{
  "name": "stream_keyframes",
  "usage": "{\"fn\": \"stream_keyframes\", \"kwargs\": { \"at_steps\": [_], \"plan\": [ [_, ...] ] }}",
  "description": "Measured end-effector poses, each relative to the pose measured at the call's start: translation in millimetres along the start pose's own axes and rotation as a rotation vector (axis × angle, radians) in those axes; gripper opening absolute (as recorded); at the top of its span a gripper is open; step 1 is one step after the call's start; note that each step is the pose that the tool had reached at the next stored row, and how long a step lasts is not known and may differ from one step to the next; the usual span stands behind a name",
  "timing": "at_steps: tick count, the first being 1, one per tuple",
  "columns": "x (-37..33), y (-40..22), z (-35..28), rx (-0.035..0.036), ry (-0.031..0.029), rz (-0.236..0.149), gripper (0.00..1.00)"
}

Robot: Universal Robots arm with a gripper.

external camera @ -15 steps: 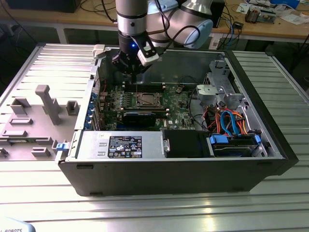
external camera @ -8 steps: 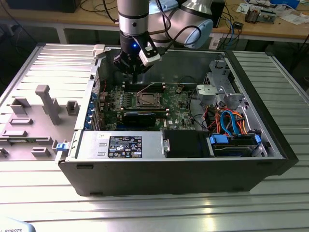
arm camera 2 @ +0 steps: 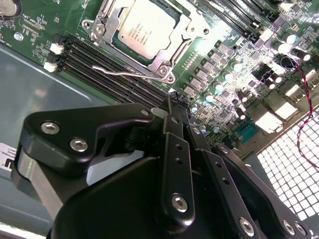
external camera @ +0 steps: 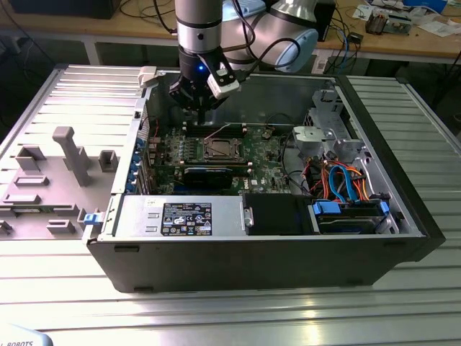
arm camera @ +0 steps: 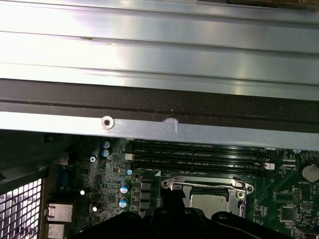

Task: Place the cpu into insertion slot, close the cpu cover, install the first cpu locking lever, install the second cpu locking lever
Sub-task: 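Install the first cpu locking lever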

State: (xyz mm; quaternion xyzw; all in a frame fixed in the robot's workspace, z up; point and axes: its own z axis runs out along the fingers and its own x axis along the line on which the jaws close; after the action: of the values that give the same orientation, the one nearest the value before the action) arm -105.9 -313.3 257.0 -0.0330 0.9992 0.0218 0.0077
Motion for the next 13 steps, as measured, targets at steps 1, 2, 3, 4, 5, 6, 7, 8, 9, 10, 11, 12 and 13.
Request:
{"fn": "stream_keyframes", "kwargs": {
  "at_steps": [1, 2, 3, 4, 5, 6, 7, 8, 9, 10, 11, 12, 13],
  "plan": [
    [-0.3, 0.0, 0.0, 0.0, 0.0, 0.0, 0.11],
    [-0.4, 0.0, 0.1, 0.001, -0.0001, 0.0, 0.11],
    [-0.6, 0.0, 0.0, 0.0036, 0.0002, 0.0, 0.11],
    [-0.5, 0.0, 0.0, 0.0039, 0.0003, 0.0, 0.11],
    [-0.5, 0.0, 0.0, 0.0039, 0.0002, 0.0, 0.11],
    [-0.5, 0.0, 0.0, 0.0051, 0.0003, 0.0, 0.11],
    [-0.5, 0.0, 0.0, 0.007, 0.0004, 0.0, 0.11],
    [-0.5, 0.0, 0.0, 0.0071, 0.0005, 0.0, 0.11],
    [-0.5, 0.0, 0.0, 0.0071, 0.0004, 0.0, 0.11],
    [-0.5, 0.0, 0.0, 0.0072, 0.0004, 0.0, 0.11],
    [-0.5, 0.0, 0.0, 0.0073, 0.0005, 0.0, 0.11],
    [-0.5, 0.0, 0.0, 0.0074, 0.0005, 0.0, 0.11],
    [-0.5, 0.0, 0.0, 0.0075, 0.0005, 0.0, 0.11]
  ]
}}
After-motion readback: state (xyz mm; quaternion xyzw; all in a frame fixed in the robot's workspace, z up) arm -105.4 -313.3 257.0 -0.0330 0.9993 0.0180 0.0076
